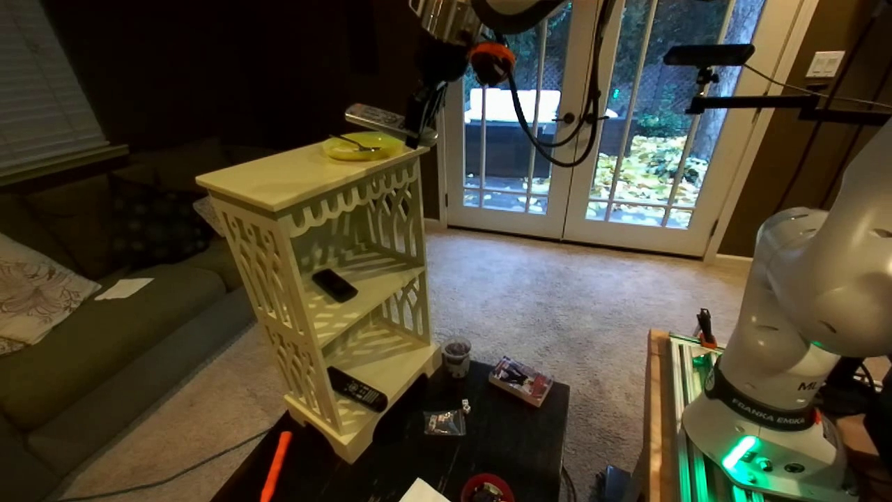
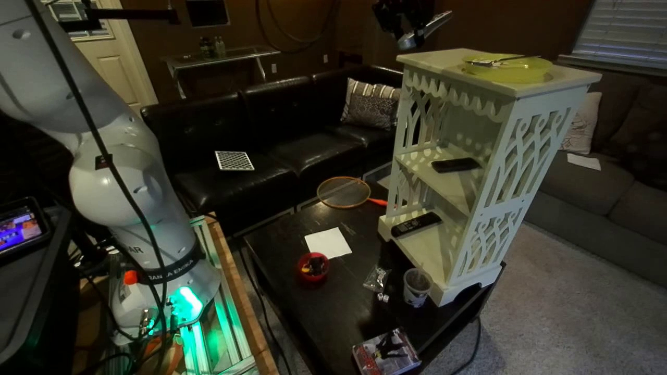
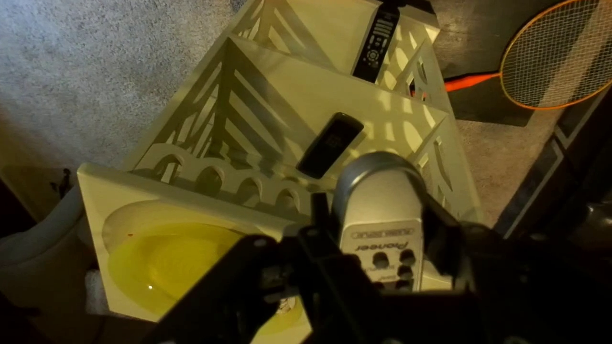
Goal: Put the grey remote on top of the shelf
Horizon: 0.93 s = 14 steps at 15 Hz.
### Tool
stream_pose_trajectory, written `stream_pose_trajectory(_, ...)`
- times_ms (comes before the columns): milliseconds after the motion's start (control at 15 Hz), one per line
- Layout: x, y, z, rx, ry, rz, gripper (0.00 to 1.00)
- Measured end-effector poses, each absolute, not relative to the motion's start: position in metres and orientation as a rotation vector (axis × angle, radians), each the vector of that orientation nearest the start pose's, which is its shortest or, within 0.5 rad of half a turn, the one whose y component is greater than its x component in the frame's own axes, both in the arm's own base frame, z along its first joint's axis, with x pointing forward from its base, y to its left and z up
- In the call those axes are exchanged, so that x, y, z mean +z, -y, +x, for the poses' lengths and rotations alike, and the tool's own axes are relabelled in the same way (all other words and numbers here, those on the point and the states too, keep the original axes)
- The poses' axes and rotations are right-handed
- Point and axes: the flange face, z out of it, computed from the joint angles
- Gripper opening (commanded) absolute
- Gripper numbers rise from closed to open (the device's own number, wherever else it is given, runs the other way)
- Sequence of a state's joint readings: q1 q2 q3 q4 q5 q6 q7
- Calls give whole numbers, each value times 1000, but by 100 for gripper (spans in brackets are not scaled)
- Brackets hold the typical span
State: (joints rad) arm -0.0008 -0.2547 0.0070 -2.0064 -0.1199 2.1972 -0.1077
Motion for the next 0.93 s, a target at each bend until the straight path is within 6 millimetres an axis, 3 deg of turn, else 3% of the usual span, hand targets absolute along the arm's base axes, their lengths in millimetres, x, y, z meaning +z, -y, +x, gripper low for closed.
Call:
stream_pose_trajectory(200,609,-2,524,-704,181,-3181,22)
stream_pose_trajectory(333,613,-13,538,-723,152,-3169,22)
stream_pose_trajectory(600,626,-34,582,-745,140,-3134,22)
stream_pose_trajectory(867,621,-44,625,-607,81,-3016,22)
stream_pose_trajectory(933,620,-46,636,-594,61,-2973,47)
